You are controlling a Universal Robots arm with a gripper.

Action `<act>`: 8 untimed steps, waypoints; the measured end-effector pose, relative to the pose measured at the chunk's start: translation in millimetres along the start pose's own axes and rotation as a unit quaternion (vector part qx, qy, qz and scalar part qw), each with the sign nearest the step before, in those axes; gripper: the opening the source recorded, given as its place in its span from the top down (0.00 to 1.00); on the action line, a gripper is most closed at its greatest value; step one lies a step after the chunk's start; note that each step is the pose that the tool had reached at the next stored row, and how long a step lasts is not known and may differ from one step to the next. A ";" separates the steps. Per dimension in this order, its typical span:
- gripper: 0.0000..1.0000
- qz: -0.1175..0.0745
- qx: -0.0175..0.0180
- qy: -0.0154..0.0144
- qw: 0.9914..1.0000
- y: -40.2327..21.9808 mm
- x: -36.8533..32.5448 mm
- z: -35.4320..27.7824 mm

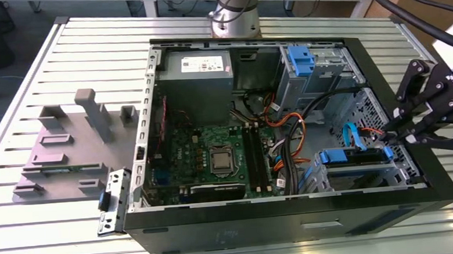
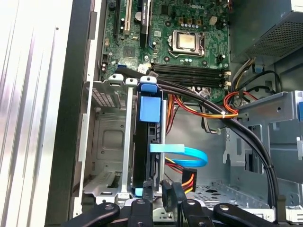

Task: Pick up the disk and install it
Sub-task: 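Insert the second disk wire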

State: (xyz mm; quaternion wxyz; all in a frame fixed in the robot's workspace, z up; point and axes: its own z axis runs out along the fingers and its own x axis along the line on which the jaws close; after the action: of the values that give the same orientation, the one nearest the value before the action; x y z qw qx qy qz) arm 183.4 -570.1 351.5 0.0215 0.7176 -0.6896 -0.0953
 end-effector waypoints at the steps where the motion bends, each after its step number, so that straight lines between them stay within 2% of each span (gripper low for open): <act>1: 0.70 0.000 -0.002 0.000 1.000 -1.8 0.0 -0.1; 5: 0.70 0.001 -0.010 -0.002 1.000 -8.7 -0.2 1.1; 8: 0.70 0.001 -0.014 -0.002 1.000 -10.7 -0.7 4.0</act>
State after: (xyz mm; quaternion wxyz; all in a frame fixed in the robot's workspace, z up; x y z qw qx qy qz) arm 193.3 -568.5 345.9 0.0303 0.7161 -0.6891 -0.1064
